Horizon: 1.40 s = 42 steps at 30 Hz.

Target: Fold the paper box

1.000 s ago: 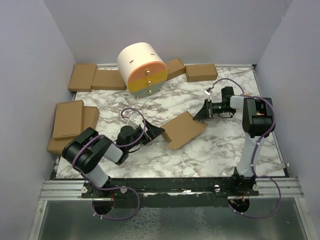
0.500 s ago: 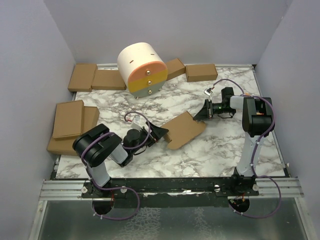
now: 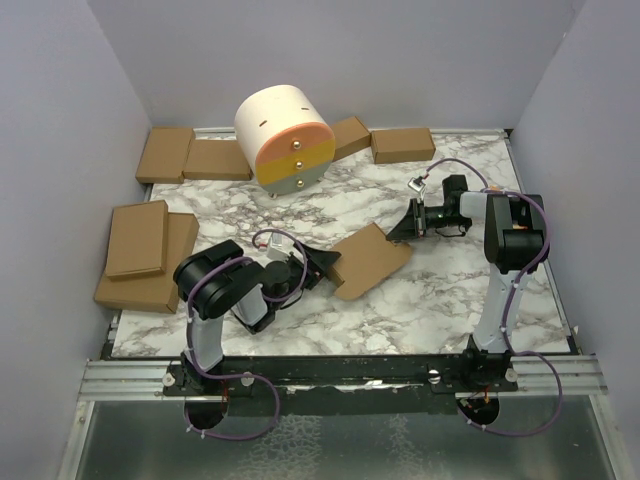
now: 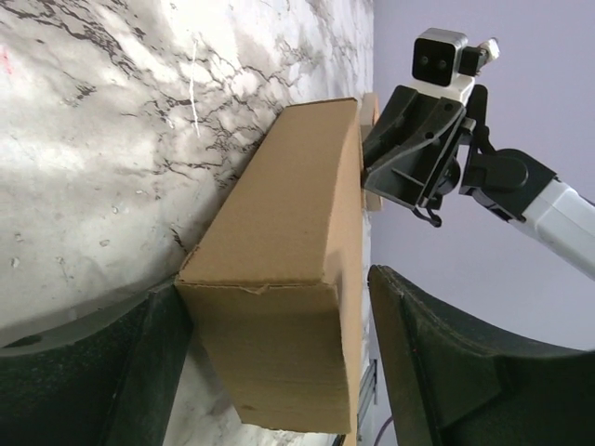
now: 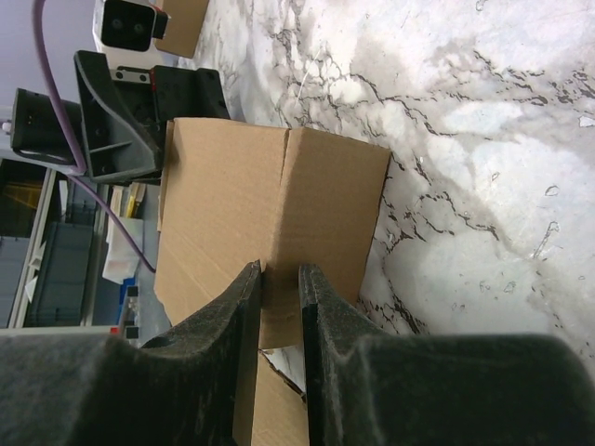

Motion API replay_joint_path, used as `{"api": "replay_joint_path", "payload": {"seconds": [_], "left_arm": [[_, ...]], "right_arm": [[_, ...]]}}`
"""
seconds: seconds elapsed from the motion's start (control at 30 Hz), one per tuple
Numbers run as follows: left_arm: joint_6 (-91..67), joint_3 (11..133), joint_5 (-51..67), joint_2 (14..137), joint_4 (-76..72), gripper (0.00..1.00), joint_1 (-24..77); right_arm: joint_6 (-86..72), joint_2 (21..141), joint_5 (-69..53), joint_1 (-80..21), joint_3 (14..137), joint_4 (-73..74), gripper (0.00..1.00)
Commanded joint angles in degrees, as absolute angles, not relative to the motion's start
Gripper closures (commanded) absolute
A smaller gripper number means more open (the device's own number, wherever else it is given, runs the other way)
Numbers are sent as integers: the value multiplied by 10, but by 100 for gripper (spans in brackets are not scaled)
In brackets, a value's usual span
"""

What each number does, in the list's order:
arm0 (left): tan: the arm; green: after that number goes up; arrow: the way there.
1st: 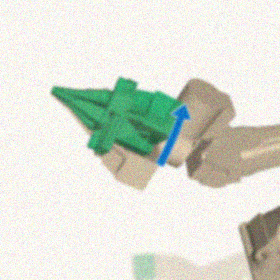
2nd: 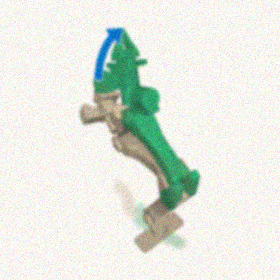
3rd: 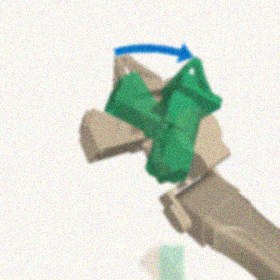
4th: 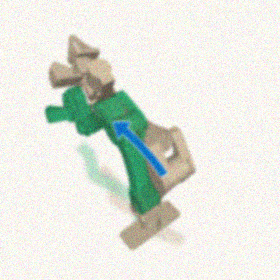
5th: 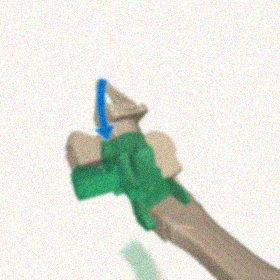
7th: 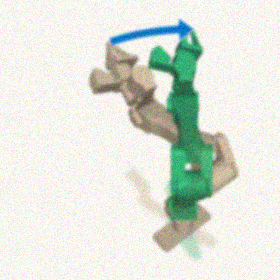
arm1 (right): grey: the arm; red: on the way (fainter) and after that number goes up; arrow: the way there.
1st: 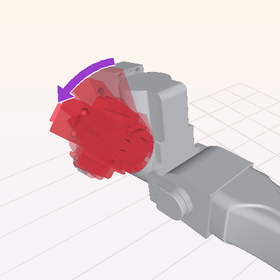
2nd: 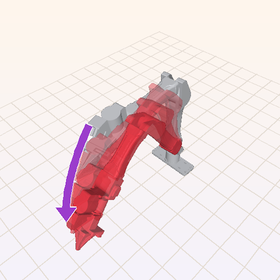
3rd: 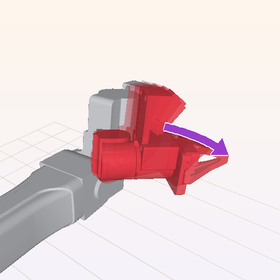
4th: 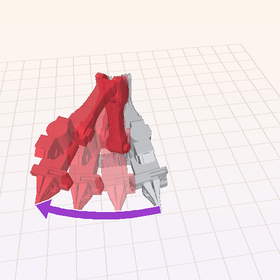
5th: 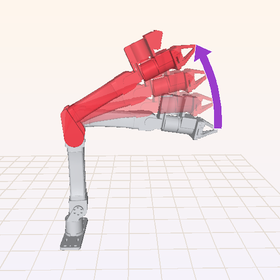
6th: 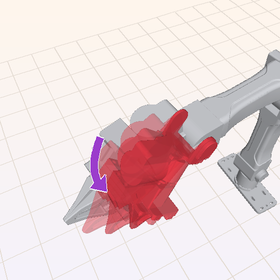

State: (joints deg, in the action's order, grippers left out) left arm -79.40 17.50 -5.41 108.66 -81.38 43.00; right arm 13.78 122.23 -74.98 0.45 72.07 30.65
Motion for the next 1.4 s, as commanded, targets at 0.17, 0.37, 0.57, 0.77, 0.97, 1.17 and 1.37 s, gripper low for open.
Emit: {"api": "replay_joint_path", "payload": {"seconds": [0.17,0.37,0.57,0.77,0.97,1.17,1.37], "left_arm": [[-816,180,-81,1110,-865,51,436],[-829,172,-81,1100,-872,56,436],[-842,165,-80,1066,-859,59,434],[-893,186,-36,1016,-740,59,406],[-933,242,33,953,-548,60,380],[-955,326,96,896,-298,61,354],[-985,352,146,860,-217,61,314]], "right_arm": [[170,1242,-715,7,723,324,74],[197,1186,-721,9,744,345,47],[241,1087,-694,29,761,365,33],[394,971,-731,37,759,426,27],[801,857,-806,35,722,561,1],[903,774,-697,-53,650,471,1],[885,740,-553,-161,565,330,0]]}}
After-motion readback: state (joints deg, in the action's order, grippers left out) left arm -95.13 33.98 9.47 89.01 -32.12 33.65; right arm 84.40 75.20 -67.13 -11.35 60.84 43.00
